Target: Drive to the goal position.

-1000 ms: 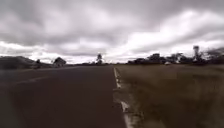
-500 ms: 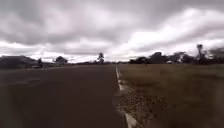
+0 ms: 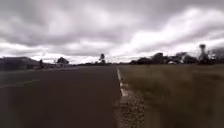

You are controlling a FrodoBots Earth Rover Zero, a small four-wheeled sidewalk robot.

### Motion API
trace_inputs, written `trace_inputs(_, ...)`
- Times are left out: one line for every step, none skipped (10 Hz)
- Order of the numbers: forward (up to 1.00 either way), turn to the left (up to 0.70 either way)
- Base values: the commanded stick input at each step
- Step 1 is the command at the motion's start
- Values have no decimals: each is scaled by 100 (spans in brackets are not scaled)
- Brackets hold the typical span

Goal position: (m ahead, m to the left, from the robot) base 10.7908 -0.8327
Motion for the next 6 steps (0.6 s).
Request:
trace_inputs(85,0)
trace_inputs(85,0)
trace_inputs(85,0)
trace_inputs(85,0)
trace_inputs(85,-6)
trace_inputs(85,-19)
